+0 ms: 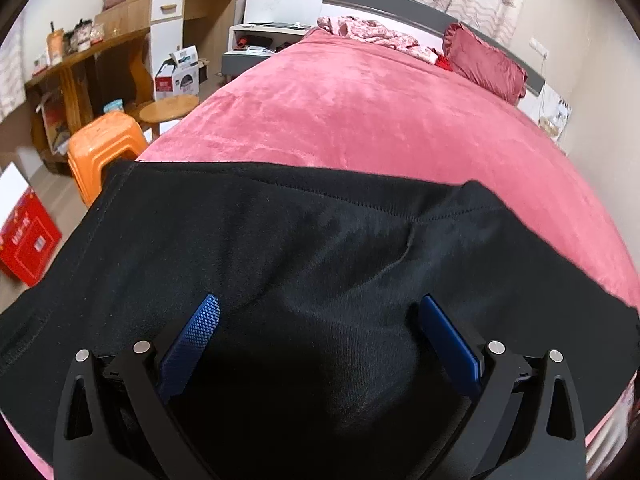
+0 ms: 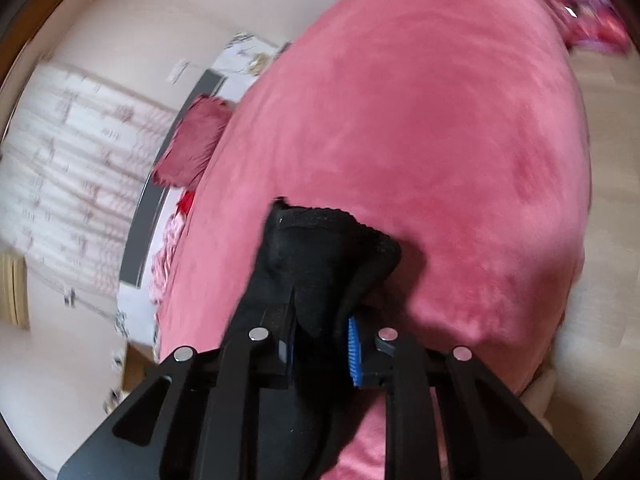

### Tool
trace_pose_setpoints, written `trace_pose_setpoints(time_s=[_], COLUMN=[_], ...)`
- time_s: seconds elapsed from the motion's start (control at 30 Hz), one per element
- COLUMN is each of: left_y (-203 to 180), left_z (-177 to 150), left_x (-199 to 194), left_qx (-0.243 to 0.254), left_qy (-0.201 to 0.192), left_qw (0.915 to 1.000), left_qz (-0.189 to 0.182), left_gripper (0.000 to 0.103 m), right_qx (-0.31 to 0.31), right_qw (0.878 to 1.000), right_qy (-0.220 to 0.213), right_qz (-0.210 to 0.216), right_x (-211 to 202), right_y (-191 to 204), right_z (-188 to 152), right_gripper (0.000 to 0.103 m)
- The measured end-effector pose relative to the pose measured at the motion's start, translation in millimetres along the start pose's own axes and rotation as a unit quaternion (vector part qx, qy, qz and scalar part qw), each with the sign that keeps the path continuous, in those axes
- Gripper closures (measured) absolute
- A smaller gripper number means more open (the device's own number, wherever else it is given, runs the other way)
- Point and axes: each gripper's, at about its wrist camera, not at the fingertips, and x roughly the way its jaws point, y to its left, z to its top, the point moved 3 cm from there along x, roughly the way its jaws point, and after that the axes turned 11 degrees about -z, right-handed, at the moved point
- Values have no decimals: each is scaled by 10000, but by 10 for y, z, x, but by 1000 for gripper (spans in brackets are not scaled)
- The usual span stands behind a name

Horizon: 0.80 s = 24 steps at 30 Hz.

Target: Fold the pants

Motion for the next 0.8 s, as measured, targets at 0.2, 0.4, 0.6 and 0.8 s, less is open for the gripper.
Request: trace_pose_setpoints(time_s=[0.2,0.4,0.6,0.8], left_y=[173,558,539,540], left_z=[142,91,80,80], left_x=[-229,-213,-217,-208], left_qx=[-197,-721,-589,-601], left_qy=[-632,-585,-641,-645], left_qw=[9975,9944,9945,9946], left_qz=[260,507,587,549], left_gripper=[4,4,4,4], right_qx=[-682,-1807,-2654,-3548], right_qw=[9975,9819,9571,9208], right_qy=[-156,-263,-229,118], right_qz=[136,501,1140,1616], right_x=[-331,-614,-792,-688], right_y=[679,1486,2210,2758], right_z=[12,-361,-975,-1740], right_gripper=[85,85,85,85])
